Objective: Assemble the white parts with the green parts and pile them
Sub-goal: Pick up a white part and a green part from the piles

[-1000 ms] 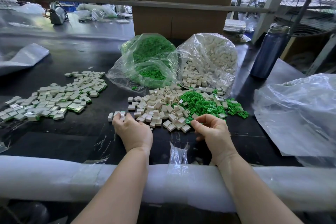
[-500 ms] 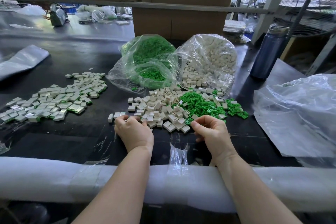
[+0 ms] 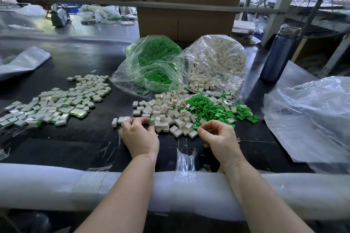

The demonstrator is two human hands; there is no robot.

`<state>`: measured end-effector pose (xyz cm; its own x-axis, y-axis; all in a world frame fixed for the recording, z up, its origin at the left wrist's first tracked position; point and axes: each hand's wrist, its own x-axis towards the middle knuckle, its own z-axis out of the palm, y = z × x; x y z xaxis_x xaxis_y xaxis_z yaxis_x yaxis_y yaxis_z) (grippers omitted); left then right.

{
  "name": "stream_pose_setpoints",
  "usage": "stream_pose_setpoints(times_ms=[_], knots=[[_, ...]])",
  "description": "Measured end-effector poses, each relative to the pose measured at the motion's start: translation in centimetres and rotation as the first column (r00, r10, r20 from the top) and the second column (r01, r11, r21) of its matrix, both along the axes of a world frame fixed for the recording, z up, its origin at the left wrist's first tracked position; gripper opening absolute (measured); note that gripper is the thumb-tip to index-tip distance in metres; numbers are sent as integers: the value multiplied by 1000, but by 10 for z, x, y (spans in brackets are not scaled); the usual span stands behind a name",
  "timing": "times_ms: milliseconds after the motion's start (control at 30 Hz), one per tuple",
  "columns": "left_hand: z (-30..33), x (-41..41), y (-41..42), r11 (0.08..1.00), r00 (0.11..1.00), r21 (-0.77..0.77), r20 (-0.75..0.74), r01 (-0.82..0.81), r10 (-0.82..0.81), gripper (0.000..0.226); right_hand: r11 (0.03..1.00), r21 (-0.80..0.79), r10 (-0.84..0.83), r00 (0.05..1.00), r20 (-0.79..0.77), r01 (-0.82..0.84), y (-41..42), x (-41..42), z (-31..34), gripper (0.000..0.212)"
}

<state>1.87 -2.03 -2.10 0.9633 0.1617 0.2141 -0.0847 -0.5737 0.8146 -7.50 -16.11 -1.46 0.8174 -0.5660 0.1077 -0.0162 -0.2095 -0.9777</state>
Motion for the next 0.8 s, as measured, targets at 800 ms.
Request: stream_pose_setpoints(times_ms=[800], knots=[[10,4,5,893,979,-402,-55,-201,196,27,997,-65,-46,998,-43,43,1,-2,3,15]])
